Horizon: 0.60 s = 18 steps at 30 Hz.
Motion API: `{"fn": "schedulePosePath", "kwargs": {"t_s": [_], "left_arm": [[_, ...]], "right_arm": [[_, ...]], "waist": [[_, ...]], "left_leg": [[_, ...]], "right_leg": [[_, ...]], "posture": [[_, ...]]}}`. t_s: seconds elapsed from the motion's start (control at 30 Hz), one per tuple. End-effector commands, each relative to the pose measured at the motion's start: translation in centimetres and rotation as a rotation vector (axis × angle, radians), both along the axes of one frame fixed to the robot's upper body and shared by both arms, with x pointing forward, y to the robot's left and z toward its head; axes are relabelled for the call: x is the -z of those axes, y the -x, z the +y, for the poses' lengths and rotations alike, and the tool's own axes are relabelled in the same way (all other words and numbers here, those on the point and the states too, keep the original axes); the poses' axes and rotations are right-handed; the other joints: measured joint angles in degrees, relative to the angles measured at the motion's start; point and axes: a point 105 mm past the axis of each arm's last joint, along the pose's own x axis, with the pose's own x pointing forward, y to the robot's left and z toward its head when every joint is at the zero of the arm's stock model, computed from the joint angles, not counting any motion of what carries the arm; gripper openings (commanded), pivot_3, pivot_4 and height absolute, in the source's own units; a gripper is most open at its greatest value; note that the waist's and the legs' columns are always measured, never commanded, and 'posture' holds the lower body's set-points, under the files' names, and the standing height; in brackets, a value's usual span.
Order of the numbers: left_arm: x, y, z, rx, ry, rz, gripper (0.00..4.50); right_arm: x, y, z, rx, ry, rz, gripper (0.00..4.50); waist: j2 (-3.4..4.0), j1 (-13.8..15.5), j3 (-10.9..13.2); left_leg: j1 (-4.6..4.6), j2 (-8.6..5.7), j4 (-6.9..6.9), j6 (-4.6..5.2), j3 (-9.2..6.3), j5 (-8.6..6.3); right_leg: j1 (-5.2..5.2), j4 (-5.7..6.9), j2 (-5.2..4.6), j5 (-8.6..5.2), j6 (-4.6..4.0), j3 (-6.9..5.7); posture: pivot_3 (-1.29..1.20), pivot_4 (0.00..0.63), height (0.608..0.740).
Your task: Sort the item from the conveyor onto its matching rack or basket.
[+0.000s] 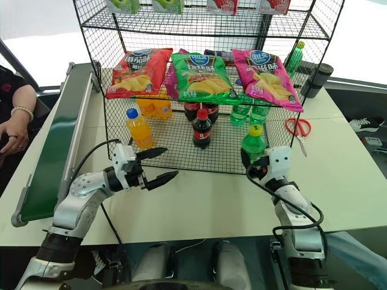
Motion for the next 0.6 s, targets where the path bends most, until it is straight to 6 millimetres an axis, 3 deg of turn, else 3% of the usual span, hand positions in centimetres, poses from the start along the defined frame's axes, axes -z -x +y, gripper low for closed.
{"fn": "schedulePosePath", "kwargs": {"t_s": [0.03, 0.33, 0.6], "left_arm": [[-1.0, 0.5, -0.7, 0.029, 0.025, -0.021, 4.42], [-1.3, 0.7, -1.0, 0.044, 0.024, -0.022, 4.42], [-1.4, 0.6, -1.2, 0.038, 0.033, -0.023, 4.42]], "right_arm": [[-2.0, -1.3, 0.0, 0.020, -0.029, -0.109, 2.99], [-0.7, -4.4, -0.3, 0.076, -0.082, -0.098, 2.99], [-0.2, -5.3, -0.8, 0.097, -0.110, -0.097, 2.99]], "waist": [[0.03, 0.1, 0.0], [0.08, 0.2, 0.0], [0.10, 0.2, 0.0]], "left_leg": [[-0.01, 0.00, 0.00, 0.00, -0.01, 0.00], [-0.02, -0.02, 0.00, 0.00, 0.04, 0.00], [0.00, -0.04, 0.01, 0.00, 0.05, 0.01]], "right_leg": [[0.00, 0.02, 0.01, 0.00, 0.00, 0.00], [-0.01, 0.02, -0.01, 0.00, 0.00, 0.02], [0.03, 0.05, -0.04, 0.01, 0.01, 0.06]], "posture": [[0.00, 0.150, 0.735], [0.00, 0.150, 0.735], [0.00, 0.150, 0.735]]}}
